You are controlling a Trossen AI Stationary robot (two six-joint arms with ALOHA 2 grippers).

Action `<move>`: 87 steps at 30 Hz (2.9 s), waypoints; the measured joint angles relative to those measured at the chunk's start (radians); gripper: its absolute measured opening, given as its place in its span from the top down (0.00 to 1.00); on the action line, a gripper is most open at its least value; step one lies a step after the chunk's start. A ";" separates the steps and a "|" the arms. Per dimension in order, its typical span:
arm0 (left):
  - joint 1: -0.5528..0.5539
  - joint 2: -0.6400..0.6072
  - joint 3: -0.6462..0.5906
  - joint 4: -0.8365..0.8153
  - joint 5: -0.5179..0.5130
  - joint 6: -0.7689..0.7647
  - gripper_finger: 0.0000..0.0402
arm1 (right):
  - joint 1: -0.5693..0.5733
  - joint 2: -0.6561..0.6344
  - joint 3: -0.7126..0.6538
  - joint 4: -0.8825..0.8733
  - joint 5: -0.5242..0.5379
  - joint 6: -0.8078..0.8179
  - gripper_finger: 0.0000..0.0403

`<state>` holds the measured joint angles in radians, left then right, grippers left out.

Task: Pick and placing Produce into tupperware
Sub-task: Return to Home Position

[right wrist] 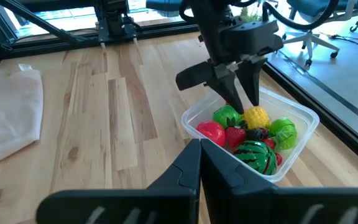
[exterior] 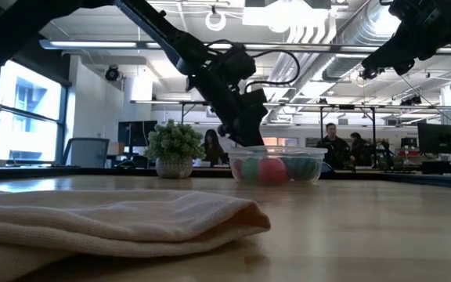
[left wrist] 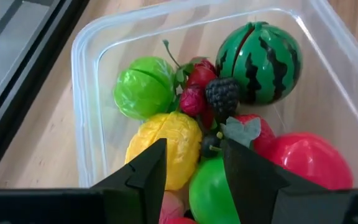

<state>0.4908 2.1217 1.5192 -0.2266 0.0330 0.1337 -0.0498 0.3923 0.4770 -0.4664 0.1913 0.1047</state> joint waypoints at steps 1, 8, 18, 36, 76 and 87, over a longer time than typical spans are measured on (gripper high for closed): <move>0.000 -0.005 0.001 -0.006 0.001 -0.008 0.64 | 0.000 0.000 0.000 0.000 0.000 0.000 1.00; -0.011 -0.029 0.123 -0.151 0.065 -0.107 0.63 | 0.000 0.000 0.000 0.000 0.000 0.000 1.00; -0.103 -0.227 0.225 -0.402 0.059 -0.188 0.70 | 0.000 0.000 0.000 0.000 0.000 0.000 1.00; -0.272 -0.907 -0.282 -0.334 -0.100 -0.230 0.94 | 0.000 0.000 0.000 0.000 0.000 0.002 1.00; -0.046 -2.009 -1.028 0.014 0.183 -0.299 0.96 | 0.000 0.000 0.000 0.000 0.000 0.000 1.00; -0.046 -2.111 -1.034 -0.076 0.209 -0.274 0.96 | 0.000 0.000 0.000 0.000 0.000 0.001 1.00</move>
<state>0.4450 0.0105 0.4855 -0.3023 0.2425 -0.1408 -0.0502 0.3923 0.4772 -0.4664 0.1913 0.1055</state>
